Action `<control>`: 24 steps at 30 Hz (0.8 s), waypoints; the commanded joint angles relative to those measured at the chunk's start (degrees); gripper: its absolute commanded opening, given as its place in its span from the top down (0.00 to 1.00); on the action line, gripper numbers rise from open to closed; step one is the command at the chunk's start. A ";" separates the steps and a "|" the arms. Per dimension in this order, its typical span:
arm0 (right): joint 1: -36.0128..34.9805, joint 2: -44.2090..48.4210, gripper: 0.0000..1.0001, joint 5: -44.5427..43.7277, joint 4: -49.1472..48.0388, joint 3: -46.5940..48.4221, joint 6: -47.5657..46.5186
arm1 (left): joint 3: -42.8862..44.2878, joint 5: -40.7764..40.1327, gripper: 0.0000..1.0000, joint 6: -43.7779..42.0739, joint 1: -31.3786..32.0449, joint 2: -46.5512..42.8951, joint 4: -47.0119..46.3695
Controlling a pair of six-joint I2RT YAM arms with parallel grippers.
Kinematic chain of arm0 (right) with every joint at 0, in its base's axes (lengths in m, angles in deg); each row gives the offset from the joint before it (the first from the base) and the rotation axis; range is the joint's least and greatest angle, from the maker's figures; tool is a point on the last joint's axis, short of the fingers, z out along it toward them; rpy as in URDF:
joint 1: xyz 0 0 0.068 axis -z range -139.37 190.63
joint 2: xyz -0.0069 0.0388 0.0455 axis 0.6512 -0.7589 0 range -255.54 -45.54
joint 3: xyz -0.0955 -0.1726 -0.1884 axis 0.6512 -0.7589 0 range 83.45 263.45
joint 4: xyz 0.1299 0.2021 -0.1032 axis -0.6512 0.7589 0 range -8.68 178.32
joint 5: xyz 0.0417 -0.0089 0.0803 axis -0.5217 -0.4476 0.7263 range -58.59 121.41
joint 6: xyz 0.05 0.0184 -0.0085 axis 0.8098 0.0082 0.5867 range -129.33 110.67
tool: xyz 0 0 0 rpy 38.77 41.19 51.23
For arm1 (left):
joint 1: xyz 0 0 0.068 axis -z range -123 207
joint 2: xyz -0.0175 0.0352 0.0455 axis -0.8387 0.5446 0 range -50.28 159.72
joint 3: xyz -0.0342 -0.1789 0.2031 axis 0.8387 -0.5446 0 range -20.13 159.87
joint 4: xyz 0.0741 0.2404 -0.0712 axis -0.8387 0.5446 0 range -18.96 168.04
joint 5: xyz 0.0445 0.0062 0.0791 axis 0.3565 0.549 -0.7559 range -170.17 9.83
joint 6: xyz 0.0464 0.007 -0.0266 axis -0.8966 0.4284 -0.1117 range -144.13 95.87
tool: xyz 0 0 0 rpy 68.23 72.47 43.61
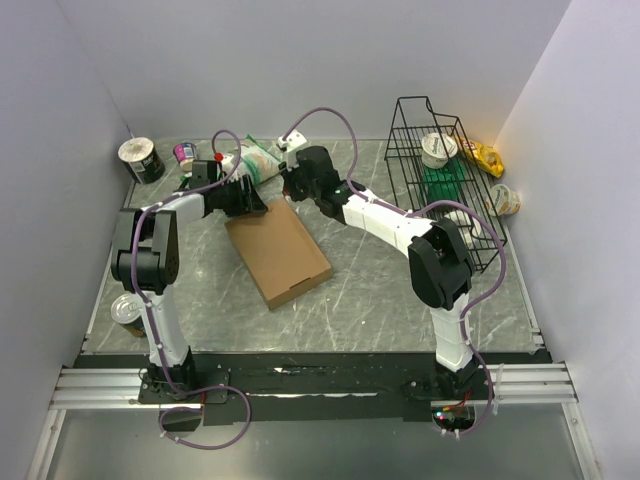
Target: Unpack the express box
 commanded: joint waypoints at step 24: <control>-0.73 -0.83 1.00 -0.31 14.92 7.62 5.10 | -0.05 -11.42 0.57 3.62 0.61 3.85 2.32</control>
